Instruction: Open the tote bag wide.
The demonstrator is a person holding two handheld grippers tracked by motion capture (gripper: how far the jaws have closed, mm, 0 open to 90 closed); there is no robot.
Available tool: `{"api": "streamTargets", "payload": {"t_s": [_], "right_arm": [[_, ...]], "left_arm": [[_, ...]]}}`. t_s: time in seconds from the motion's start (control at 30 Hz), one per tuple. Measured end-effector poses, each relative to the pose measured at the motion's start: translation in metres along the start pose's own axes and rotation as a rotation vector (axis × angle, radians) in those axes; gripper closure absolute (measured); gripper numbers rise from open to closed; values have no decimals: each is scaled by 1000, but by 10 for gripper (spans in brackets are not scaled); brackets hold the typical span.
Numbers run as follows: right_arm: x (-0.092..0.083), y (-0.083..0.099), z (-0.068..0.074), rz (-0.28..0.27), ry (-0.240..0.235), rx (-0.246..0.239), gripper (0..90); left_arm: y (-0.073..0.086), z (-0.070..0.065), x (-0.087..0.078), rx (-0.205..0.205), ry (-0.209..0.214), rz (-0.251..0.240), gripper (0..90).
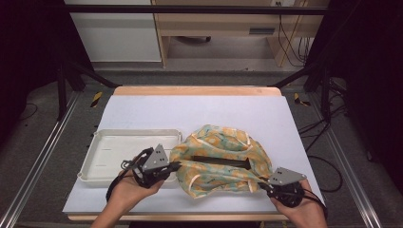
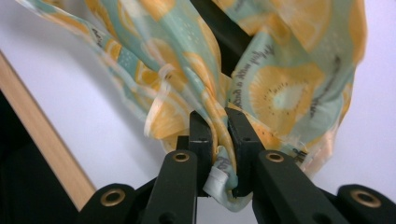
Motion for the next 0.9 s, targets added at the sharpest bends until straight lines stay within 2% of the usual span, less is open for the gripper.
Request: {"api": "streamTargets", "payload": {"t_s": [0.1,0.17,0.27,0.3,0.47,0.53,0.63,0.7,0.73,0.8,0.9], "right_arm": [[2,7,1,17,-8,6,787],[4,6,1,11,-15,4,688],[4,-5,3,-15,-12,12,510],[5,-9,4,-20,-12,1,474],[7,-29,10,-48,-29,-34,340],[9,-36,14,-66,-38,-48,298],[17,-42,16,-42,-56,-56,238],[25,-42,12,-15,-76,-36,199],[29,-42,12,3,-87,-35,192],[35,-40,12,30,-80,-44,202],[38,-37,11,40,-81,-56,433]], "left_arm": [[13,-10,9,7,18,32,900],[17,-11,11,-2,23,37,900],[21,-11,13,-17,26,34,900],[22,-11,13,-17,26,36,900],[27,-11,12,-11,31,43,900],[29,-12,12,-22,32,32,900],[31,-11,12,-25,34,31,900],[33,-11,10,-29,30,30,900],[34,-10,9,-37,28,28,900],[35,-8,7,-50,21,18,900],[37,-5,6,-58,32,22,900]]}}
Point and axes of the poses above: each handheld gripper's, and its own axes: x roughly forward along the jaws, y roughly out of its underside, z roughly to its left, the point moved 1 cm from there along x, roughly forward along the jaws, and after that the axes turned 10 degrees about -y, right-handed, at the moved point
